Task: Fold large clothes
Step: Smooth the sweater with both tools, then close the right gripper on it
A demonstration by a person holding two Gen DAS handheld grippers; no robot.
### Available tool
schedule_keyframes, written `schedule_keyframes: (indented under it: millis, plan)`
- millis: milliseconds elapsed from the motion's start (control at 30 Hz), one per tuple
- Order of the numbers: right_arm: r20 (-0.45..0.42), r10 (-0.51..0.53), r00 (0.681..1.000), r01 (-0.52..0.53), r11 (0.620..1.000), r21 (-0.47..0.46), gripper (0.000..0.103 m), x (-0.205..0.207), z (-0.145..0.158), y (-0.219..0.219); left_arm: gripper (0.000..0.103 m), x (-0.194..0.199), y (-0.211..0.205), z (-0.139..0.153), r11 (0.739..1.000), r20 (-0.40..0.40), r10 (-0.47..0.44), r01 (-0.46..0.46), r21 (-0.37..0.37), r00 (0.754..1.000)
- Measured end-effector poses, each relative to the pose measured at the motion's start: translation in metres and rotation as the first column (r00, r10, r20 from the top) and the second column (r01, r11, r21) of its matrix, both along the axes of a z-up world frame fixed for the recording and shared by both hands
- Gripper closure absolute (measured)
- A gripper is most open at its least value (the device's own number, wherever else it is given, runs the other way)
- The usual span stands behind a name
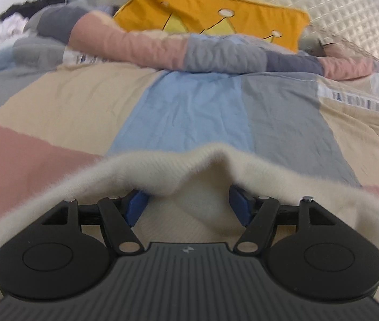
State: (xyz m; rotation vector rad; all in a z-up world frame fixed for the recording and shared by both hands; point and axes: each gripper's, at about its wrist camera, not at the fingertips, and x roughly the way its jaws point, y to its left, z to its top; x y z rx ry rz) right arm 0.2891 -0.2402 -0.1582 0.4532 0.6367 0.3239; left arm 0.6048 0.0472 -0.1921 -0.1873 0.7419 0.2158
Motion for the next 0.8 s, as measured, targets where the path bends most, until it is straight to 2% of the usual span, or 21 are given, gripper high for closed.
schedule_keyframes:
  millis: [133,300,400,467,533,667,800]
  plan:
    - [0.015,0.014,1.000,-0.014,1.000,-0.008,0.026,-0.001,0.000,0.000,0.028,-0.022,-0.005,0.008,0.999,0.007,-0.049,0.049,-0.013,0.999]
    - [0.035,0.013,0.999,-0.012,1.000,-0.021,0.026,-0.005,0.005,0.000,0.027,-0.074,-0.022,0.044,0.990,0.052,-0.142,0.142,0.009,0.988]
    - [0.082,0.019,0.996,-0.014,0.998,-0.062,0.026,-0.018,0.007,0.000,0.027,-0.123,-0.020,0.068,0.988,0.105,-0.146,0.150,-0.037,0.984]
    - [0.109,0.033,0.994,-0.020,0.993,-0.118,0.025,-0.027,0.009,0.004,0.027,-0.154,-0.015,0.076,0.988,0.104,-0.125,0.133,-0.075,0.987]
    - [0.121,0.047,0.992,-0.031,0.991,-0.129,0.025,-0.034,0.013,0.005,0.027,-0.192,-0.010,0.084,0.986,0.111,-0.122,0.133,-0.100,0.986]
    - [0.155,0.066,0.986,-0.042,0.988,-0.151,0.026,-0.052,0.021,0.010,0.027,-0.258,-0.006,0.103,0.983,0.128,-0.163,0.172,-0.063,0.978]
    - [0.155,0.107,0.982,-0.061,0.959,-0.277,0.026,-0.076,0.023,0.022,0.027,-0.323,-0.006,0.118,0.981,0.151,-0.179,0.189,-0.053,0.972]
